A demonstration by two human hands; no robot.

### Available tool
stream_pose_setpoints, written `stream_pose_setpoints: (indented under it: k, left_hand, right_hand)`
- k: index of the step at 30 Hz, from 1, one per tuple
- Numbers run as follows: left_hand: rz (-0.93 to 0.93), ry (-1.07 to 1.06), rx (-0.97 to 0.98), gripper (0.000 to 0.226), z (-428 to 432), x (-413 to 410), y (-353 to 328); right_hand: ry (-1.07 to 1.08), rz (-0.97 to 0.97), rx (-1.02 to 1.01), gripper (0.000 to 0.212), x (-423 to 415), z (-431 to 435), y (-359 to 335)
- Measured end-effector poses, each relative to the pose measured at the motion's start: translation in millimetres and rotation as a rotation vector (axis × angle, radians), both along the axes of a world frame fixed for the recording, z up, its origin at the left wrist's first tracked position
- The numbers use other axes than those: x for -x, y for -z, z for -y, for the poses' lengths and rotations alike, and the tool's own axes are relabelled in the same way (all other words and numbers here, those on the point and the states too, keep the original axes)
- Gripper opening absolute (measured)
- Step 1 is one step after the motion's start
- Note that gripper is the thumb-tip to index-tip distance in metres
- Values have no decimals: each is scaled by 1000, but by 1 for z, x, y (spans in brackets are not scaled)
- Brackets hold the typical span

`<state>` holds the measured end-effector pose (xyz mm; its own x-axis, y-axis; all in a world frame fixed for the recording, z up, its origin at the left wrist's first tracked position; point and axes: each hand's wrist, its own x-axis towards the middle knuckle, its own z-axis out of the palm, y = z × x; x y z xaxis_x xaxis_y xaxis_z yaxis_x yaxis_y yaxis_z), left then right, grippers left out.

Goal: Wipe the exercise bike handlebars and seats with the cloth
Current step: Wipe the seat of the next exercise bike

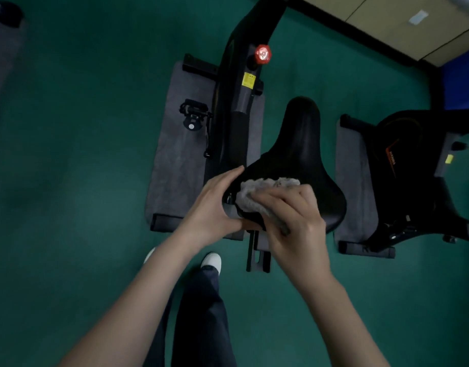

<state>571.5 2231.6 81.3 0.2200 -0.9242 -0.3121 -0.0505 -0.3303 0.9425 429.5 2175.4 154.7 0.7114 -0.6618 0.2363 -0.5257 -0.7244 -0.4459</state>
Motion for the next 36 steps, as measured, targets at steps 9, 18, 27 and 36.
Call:
stream_pose_setpoints:
  k: [9,18,27,36]
  left_hand:
    - [-150,-78,-15,101,-2,6,2]
    - [-173,-89,-31,102,-5,9,-3]
    - [-158,-151,-13,94,-6,14,-1]
    - [-161,-247,45,79,-8,22,0]
  right_hand:
    - [-301,-112,-172,20,-5,41,-18]
    - [-321,-144,-80,17,-7,86,-16]
    - [-302,-163,-23,16,-31,102,-7]
    - [-811,-290,-253,17,-44,93,-19]
